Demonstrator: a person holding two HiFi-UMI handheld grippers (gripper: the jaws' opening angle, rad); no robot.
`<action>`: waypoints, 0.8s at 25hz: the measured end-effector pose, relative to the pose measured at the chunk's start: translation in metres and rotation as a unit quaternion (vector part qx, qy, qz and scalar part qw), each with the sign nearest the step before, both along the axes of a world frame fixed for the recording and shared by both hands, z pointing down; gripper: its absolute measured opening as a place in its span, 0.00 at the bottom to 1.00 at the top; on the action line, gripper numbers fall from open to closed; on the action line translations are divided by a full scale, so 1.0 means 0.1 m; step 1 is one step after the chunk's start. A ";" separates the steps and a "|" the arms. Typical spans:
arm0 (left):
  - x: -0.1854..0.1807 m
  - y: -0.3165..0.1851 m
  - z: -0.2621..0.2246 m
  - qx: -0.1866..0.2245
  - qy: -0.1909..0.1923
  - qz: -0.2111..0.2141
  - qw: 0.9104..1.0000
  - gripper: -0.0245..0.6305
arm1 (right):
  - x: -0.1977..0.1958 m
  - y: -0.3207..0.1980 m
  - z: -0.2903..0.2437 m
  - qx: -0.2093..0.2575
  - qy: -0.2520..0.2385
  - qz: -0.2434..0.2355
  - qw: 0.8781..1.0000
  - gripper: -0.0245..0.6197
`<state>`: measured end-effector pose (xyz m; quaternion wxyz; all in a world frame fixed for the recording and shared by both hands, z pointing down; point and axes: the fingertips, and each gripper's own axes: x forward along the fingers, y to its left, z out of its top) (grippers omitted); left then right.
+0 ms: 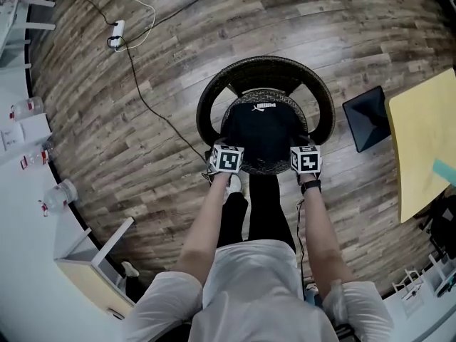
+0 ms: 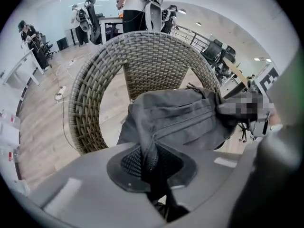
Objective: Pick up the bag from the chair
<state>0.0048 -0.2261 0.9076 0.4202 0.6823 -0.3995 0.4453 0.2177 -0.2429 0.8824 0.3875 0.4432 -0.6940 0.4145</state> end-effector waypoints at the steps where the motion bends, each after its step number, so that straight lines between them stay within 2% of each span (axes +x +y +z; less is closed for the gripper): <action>1: -0.01 0.00 -0.09 0.007 0.000 0.000 1.000 0.10 | -0.01 0.01 -0.09 0.006 -0.001 0.002 1.000 0.12; 7: -0.12 0.02 -0.59 0.043 0.004 0.000 0.999 0.10 | -0.12 0.06 -0.59 0.035 -0.004 0.014 0.999 0.12; 20: -0.44 0.17 -1.58 0.120 0.016 -0.035 0.992 0.10 | -0.41 0.27 -1.59 0.113 -0.016 0.032 0.993 0.12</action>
